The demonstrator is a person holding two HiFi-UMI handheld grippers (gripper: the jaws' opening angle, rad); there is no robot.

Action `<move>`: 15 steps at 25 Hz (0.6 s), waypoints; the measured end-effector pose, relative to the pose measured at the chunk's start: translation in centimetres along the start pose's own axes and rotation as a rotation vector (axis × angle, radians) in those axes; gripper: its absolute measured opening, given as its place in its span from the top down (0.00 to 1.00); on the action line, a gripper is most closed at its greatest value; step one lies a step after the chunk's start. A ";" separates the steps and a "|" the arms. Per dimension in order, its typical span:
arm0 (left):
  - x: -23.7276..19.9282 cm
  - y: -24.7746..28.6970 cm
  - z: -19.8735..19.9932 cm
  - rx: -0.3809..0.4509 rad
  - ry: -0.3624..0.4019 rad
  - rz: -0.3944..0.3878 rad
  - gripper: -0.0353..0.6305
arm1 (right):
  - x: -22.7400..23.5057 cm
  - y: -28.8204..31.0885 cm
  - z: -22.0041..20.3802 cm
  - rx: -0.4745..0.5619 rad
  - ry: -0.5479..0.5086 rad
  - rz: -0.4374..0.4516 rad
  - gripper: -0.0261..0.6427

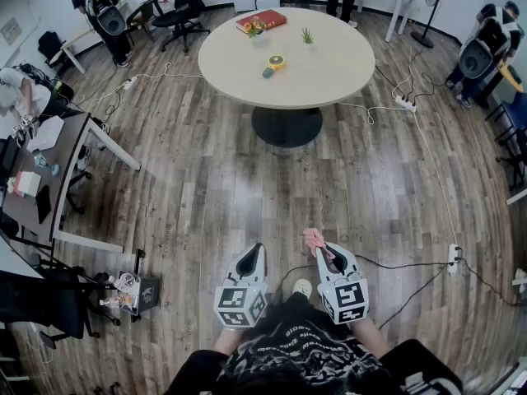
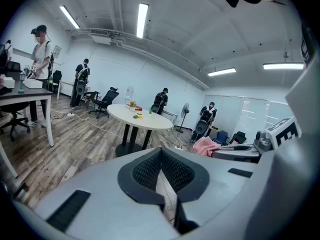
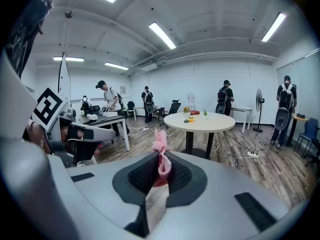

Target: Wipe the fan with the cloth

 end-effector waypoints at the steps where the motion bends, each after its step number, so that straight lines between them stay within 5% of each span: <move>1: 0.2 0.0 0.0 -0.001 0.001 -0.001 0.91 | 0.0 -0.1 0.1 -0.003 -0.003 0.001 0.92; 15: 1.2 0.5 0.1 0.025 -0.003 -0.013 0.91 | 1.5 -0.2 0.8 0.064 0.029 0.005 0.91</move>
Point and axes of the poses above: the fingertips, and each gripper's own axes: y forward along the fingers, x to its right, z out of its top, the point moved 9 cm from there along -y, backward along the fingers, and after that the axes turned 8 degrees about -x, right-handed, at the moved point
